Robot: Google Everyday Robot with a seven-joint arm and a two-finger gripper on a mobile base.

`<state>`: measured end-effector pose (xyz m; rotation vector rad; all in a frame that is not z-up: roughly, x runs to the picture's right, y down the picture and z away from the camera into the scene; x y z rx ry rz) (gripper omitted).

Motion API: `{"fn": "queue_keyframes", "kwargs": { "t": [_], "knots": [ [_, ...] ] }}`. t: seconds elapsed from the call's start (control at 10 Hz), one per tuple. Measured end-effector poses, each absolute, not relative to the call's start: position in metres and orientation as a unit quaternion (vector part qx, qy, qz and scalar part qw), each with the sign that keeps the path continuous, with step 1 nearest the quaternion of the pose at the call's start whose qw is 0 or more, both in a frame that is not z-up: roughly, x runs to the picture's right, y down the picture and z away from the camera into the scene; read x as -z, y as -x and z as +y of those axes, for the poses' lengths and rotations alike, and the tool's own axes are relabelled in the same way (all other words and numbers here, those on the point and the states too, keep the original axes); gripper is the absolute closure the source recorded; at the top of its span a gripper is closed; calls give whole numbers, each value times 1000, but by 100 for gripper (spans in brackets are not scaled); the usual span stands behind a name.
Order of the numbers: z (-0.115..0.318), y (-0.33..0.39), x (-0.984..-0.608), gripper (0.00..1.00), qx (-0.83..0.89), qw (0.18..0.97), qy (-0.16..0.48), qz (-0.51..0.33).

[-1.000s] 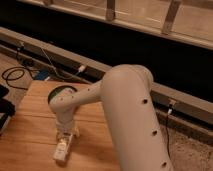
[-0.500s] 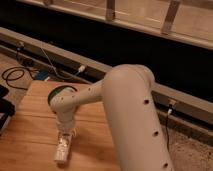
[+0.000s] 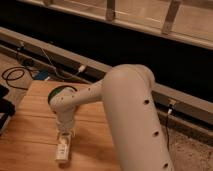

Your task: Place the bottle in the ceramic bowl

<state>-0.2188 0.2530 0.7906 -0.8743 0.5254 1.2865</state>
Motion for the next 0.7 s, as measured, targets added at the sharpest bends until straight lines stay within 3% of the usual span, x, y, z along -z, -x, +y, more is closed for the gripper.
{"fn": "queue_keyframes", "kwargs": {
  "t": [0.4,0.7],
  "knots": [
    [188,194,-782,100,-580,700,352,225],
    [189,195,-782,100,-580,700,353,223]
  ]
}}
